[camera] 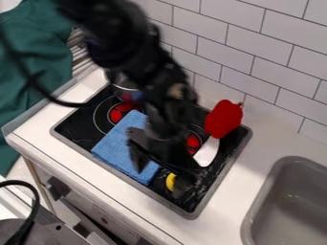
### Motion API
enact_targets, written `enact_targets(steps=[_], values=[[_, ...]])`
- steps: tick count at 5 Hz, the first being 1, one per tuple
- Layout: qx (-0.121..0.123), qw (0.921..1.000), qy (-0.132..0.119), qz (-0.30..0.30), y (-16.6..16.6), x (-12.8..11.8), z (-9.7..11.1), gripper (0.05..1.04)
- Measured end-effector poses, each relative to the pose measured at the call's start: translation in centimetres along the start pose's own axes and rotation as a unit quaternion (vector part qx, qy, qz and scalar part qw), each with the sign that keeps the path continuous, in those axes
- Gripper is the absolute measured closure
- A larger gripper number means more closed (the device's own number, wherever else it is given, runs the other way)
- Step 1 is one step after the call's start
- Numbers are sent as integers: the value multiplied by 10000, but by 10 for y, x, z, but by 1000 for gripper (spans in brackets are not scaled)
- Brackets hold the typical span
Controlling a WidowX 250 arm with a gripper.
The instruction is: Move the knife to the top of the blue cloth
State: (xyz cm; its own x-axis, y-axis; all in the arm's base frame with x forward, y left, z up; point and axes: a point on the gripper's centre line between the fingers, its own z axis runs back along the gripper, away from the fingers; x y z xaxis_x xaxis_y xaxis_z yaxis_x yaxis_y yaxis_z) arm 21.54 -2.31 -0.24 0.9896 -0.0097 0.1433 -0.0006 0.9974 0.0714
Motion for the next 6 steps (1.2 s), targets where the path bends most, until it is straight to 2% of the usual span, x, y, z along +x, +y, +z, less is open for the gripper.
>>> enact_targets(steps=[1,2,3,4,6], values=[[20,9999,106,-115,-17,20,-8,75],[-69,9995,204,247,-25,36,-14,75],[-143,9989,174,420,-21,42,-16,75],[-176,9974,325,613,-12,39,-28,75],[-194,9972,406,605,-9,40,-36,75]])
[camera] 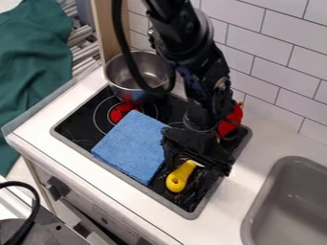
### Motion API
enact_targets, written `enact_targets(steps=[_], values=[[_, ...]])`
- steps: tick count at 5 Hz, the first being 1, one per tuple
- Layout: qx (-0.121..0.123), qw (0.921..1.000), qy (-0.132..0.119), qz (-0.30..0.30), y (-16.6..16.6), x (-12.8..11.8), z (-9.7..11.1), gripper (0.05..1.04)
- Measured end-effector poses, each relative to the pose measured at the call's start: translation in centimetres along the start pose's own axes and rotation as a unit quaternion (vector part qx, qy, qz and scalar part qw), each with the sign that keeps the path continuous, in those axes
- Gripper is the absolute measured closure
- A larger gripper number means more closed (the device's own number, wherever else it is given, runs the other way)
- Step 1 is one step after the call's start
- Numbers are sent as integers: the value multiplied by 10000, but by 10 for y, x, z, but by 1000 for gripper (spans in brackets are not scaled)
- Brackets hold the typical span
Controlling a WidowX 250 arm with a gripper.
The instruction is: Move the knife to the top of the blue cloth
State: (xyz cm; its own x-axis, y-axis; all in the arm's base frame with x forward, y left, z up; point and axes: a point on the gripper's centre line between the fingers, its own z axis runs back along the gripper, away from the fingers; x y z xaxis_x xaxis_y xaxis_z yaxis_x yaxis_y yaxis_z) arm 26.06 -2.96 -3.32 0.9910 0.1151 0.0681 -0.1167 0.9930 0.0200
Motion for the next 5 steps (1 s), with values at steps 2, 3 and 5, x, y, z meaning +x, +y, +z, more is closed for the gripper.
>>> enact_targets(steps=[2,3,5], values=[[3,9999,157,-29,-6,1,-12,134],[-25,9999,150,4,-9,4,-14,405],[-57,9999,127,-78,-10,6,-14,781]])
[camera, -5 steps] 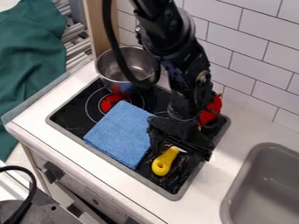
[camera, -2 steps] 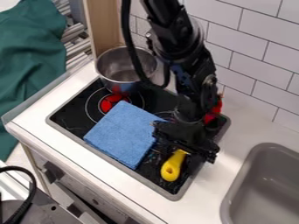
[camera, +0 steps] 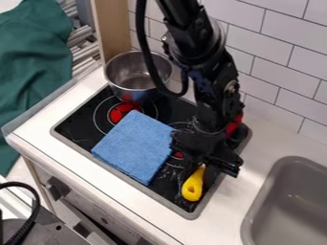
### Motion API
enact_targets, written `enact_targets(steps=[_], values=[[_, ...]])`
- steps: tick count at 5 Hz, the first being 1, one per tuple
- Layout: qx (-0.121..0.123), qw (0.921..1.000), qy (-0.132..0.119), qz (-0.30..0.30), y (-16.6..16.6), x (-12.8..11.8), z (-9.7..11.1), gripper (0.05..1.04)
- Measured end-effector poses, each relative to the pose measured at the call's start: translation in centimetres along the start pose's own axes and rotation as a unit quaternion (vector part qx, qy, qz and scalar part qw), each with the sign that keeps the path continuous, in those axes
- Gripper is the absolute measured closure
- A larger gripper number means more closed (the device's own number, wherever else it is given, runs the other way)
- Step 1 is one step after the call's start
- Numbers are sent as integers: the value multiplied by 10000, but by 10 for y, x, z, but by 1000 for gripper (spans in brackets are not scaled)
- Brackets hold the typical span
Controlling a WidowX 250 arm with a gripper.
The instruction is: Move the knife to the top of the blue cloth
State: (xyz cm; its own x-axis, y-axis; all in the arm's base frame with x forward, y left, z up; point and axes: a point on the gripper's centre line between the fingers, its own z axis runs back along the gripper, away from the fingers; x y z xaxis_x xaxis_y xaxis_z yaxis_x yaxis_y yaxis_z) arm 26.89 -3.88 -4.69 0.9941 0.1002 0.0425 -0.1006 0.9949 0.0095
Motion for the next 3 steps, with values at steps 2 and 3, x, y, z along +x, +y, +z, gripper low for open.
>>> enact_targets(steps=[2,3], values=[[149,9984,-444,-327,6,-16,30,782],[249,9967,-706,-323,9,-23,51,782]])
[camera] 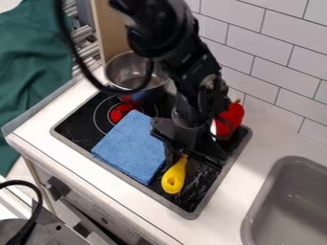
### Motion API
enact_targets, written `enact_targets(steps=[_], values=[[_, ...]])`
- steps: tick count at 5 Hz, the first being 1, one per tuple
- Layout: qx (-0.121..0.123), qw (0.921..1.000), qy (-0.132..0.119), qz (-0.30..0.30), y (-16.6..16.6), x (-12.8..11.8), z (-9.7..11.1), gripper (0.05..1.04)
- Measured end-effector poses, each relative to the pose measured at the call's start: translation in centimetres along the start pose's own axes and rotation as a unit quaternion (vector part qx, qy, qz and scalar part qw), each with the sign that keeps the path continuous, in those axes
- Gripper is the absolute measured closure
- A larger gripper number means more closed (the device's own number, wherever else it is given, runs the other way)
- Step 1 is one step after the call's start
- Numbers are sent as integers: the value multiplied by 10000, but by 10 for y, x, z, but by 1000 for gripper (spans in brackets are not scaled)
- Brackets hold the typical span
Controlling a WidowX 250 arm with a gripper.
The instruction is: Move the knife to the top of the blue cloth
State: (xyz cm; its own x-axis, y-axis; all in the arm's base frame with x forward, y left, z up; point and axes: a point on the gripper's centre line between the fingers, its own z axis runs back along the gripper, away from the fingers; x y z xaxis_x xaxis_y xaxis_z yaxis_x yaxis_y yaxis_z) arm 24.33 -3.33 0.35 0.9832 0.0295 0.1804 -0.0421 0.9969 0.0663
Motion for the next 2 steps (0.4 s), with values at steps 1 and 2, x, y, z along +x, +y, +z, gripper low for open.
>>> enact_targets(steps=[1,2], values=[[49,9999,-126,9,4,0,11,782],[76,9997,-54,220,13,11,14,782]])
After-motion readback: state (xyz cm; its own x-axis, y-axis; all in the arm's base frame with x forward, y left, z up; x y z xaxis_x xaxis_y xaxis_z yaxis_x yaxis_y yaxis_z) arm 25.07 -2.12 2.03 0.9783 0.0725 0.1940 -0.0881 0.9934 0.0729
